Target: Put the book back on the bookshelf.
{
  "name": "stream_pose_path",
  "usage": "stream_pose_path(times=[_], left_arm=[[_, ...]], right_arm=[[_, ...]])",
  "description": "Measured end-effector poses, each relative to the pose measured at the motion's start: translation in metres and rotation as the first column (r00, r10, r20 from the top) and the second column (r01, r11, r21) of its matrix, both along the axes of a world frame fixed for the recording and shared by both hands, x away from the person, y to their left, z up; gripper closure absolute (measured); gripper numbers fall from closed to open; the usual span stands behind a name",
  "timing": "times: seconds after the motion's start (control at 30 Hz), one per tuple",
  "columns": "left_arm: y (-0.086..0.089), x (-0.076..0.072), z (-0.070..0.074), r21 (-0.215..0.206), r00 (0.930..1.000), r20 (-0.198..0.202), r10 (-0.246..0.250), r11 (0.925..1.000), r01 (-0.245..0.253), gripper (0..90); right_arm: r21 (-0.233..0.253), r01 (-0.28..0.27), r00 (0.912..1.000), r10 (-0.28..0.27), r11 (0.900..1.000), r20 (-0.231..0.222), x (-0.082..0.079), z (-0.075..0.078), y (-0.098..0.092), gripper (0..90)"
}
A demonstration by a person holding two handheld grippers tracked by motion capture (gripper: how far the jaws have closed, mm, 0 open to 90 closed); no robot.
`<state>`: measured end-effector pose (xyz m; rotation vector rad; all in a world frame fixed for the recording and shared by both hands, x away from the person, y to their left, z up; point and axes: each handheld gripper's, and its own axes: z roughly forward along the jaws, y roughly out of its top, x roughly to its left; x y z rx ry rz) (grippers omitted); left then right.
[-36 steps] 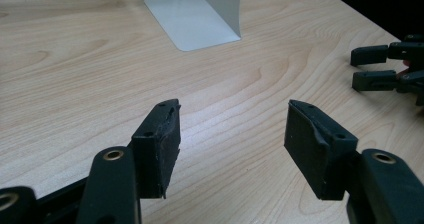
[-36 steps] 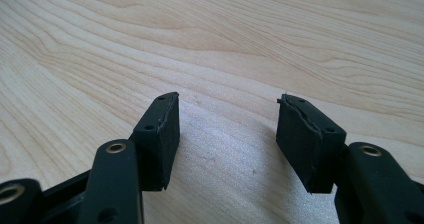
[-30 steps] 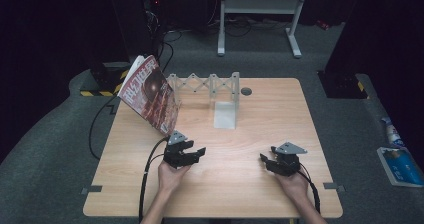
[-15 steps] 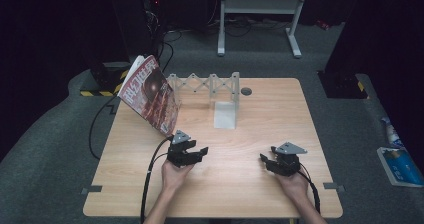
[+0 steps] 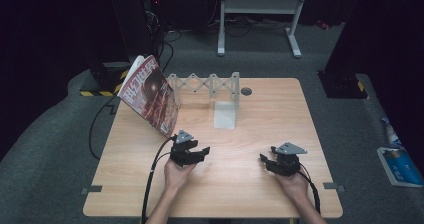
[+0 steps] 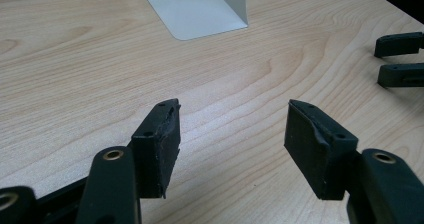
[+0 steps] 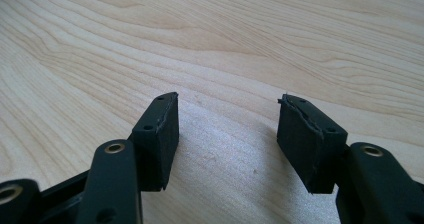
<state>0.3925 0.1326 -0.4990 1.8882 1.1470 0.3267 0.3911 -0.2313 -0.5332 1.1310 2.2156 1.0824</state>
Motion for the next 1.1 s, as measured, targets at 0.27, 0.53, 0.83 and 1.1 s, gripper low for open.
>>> stream_pose_path(times=[0.27, 0.53, 0.83, 1.1], left_arm=[[-0.002, 0.003, -0.004, -0.005, 0.9999, 0.004, 0.016, 0.9999, -0.016, 39.6], [-0.003, 0.006, -0.01, 0.001, 0.9995, 0.004, 0.031, 0.9995, -0.031, 39.8], [-0.005, 0.01, -0.016, 0.011, 0.9989, 0.006, 0.046, 0.9989, -0.046, 39.8], [-0.006, 0.013, -0.019, 0.003, 0.9984, -0.005, 0.056, 0.9984, -0.056, 39.9]], right_arm=[[0.002, 0.003, 1.0, -0.003, 1.0, 0.001, 0.0, 0.0, 0.0, 41.2], [0.002, 0.003, 1.0, -0.003, 1.0, 0.001, 0.0, 0.0, 0.0, 40.9], [0.002, 0.003, 1.0, -0.003, 1.0, 0.001, -0.001, 0.0, 0.0, 40.9], [0.003, 0.003, 1.0, -0.003, 1.0, 0.001, -0.001, 0.0, 0.0, 40.8]])
